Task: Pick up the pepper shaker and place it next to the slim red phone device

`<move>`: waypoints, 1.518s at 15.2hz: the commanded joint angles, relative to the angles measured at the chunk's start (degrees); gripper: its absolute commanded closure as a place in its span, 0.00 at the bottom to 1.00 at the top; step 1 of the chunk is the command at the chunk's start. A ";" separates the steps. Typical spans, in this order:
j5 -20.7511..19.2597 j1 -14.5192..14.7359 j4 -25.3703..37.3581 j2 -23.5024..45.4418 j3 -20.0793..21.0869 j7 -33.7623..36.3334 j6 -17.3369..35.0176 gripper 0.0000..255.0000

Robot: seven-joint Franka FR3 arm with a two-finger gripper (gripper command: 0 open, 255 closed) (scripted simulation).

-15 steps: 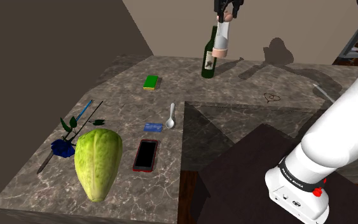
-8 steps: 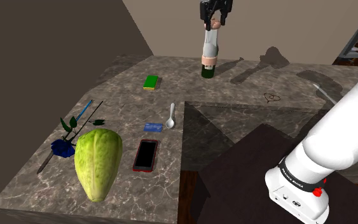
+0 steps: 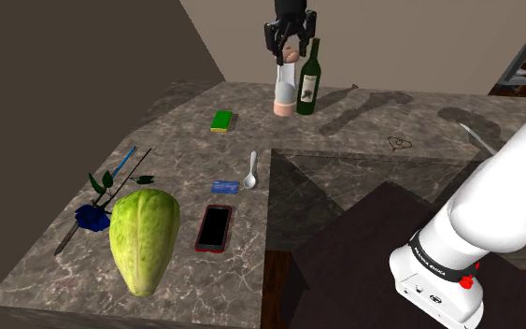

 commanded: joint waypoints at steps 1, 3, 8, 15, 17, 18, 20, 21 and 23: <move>0.16 1.33 -0.87 0.22 1.45 2.98 0.69 1.00; 0.23 2.58 -1.20 0.92 2.79 5.69 1.35 1.00; 0.09 5.78 -0.80 3.70 6.08 12.46 2.79 1.00; -1.17 10.72 2.81 10.02 10.18 21.88 4.04 1.00; -1.79 12.29 4.53 12.34 11.17 24.51 4.18 1.00; -2.14 13.12 5.52 13.58 11.63 25.81 4.19 1.00; -2.92 14.86 7.75 16.22 12.43 28.36 4.12 1.00; -3.35 15.76 9.00 17.62 12.81 29.60 4.03 1.00; -4.27 17.68 11.81 20.59 13.43 32.02 3.71 1.00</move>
